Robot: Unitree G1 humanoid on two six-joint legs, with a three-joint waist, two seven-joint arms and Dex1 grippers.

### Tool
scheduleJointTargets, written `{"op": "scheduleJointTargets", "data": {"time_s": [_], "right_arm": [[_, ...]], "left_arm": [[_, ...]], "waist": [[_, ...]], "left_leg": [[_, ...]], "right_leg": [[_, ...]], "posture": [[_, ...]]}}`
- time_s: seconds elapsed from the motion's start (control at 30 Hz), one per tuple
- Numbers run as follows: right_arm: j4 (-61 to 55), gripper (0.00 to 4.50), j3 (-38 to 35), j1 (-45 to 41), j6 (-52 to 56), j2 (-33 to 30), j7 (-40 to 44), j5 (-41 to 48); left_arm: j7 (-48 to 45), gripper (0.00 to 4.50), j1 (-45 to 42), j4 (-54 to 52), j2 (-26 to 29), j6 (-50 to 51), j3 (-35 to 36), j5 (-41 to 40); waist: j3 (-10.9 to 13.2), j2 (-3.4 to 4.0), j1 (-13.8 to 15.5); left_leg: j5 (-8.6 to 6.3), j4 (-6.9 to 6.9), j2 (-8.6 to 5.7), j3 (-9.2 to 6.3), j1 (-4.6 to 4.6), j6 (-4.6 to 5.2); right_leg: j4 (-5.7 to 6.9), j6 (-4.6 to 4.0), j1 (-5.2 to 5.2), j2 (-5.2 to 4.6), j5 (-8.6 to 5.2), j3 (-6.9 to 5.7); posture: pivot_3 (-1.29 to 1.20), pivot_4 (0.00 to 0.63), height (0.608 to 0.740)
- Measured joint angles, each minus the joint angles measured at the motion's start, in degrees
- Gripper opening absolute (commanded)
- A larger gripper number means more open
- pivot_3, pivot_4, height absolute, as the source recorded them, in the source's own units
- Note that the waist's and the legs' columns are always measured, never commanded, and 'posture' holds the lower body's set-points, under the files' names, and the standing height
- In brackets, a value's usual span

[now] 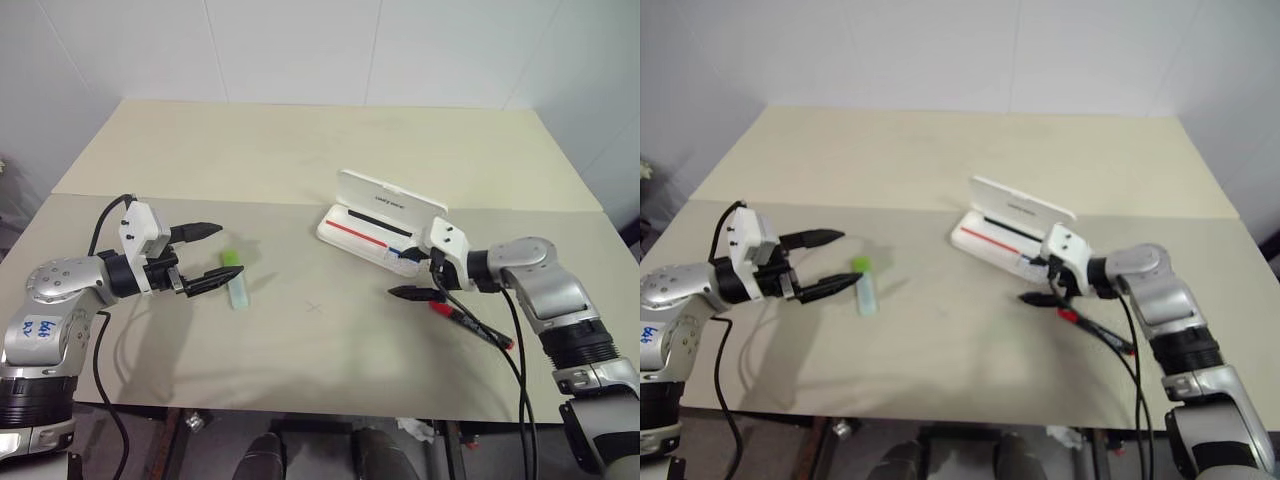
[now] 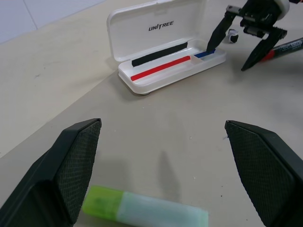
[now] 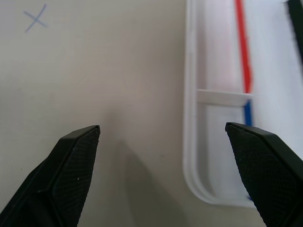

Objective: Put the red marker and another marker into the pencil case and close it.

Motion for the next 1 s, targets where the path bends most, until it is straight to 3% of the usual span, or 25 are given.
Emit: {"op": "scheduleJointTargets", "data": {"time_s": [0.13,0.23,0.53,0.6,0.8,1.0], "right_arm": [[0.73,4.50,0.58,-0.26,-0.13,0.71,-0.01,-0.71],[2.75,3.88,2.13,-1.99,-0.84,1.03,-0.89,-2.67],[6.25,0.57,2.59,-4.81,-2.73,2.93,-2.14,-5.12],[6.63,0.01,2.55,-5.10,-3.17,3.03,-2.41,-5.50],[6.79,0.01,1.69,-4.90,-8.20,3.60,-1.87,-4.20],[-0.92,0.01,-1.63,-2.63,-8.44,3.49,1.35,2.13]], "left_arm": [[0.05,4.45,0.09,-0.07,0.00,0.34,0.05,-0.01],[0.10,4.50,1.00,-0.29,0.01,0.54,0.19,-0.02],[0.48,4.50,1.65,-1.08,0.01,0.61,1.34,-0.18],[0.61,4.50,2.00,-1.28,0.01,0.63,1.35,-0.18],[0.84,4.50,2.33,-1.50,0.01,0.64,1.40,-0.21],[0.85,4.50,2.68,-1.77,0.01,0.64,1.66,-0.90]], "waist": [[0.00,0.00,0.07],[0.00,0.00,-0.13],[0.00,0.00,-0.19],[0.00,0.00,-0.21],[0.00,0.00,-0.55],[0.00,0.00,-0.92]], "left_leg": [[0.00,0.00,-0.01,0.00,0.00,0.00],[0.00,0.00,0.00,0.00,0.01,0.00],[0.00,0.00,0.00,-0.01,0.01,0.00],[0.00,0.00,0.00,0.00,0.00,0.00],[0.00,-0.01,0.00,0.00,0.00,0.00],[0.00,-0.01,0.01,-0.02,-0.01,0.00]], "right_leg": [[0.00,0.00,0.00,-0.01,0.00,0.00],[0.01,0.00,0.00,0.00,0.00,0.00],[0.01,0.00,0.00,0.00,0.00,-0.01],[0.00,0.00,0.00,-0.01,0.00,0.00],[0.00,0.00,0.00,-0.01,0.00,-0.01],[0.00,0.00,0.00,-0.01,0.00,-0.01]], "posture": [[0.00,0.150,0.740],[0.00,0.150,0.740],[0.00,0.150,0.740],[0.00,0.150,0.740],[0.00,0.150,0.740],[0.00,0.150,0.740]]}}
